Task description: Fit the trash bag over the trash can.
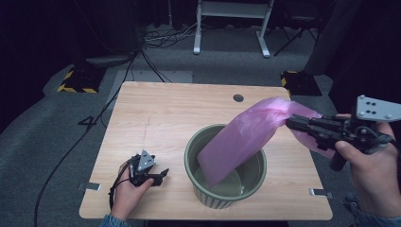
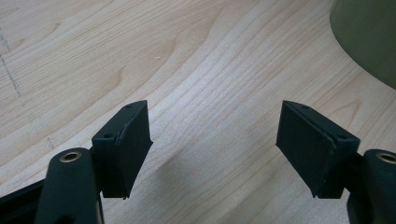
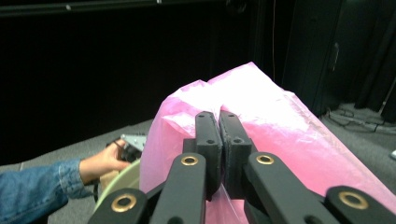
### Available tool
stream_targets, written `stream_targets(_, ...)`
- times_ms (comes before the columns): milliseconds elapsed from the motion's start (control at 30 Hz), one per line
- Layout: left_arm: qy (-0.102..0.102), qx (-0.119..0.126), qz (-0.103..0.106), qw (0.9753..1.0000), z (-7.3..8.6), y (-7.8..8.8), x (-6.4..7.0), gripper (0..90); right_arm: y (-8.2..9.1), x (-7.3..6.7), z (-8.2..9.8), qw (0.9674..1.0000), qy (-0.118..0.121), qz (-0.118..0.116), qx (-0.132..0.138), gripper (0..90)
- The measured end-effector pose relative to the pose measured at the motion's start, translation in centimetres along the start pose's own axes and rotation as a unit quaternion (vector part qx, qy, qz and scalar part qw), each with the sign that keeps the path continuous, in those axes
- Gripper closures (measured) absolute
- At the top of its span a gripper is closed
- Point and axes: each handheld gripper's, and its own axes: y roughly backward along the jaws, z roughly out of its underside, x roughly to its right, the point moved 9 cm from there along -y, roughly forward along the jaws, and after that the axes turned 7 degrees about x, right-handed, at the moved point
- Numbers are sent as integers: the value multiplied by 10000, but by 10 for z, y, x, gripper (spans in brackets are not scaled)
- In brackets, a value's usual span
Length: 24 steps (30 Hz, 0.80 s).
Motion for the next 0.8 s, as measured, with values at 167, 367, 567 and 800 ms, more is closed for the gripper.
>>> stream_targets(167,-9,0,-10,10000,0,0,0,260,-14,2,22,9997,-81,-62,-212,880)
stream_targets(367,-2,6,-17,10000,0,1,-1,260,-27,2,42,9991,-125,-118,-388,880)
stream_targets(567,-6,5,-15,10000,0,1,-1,261,-37,2,55,9984,-122,-148,-539,879)
stream_targets(800,-5,9,-14,10000,0,1,-1,260,-51,-2,78,9962,-212,-280,-792,879)
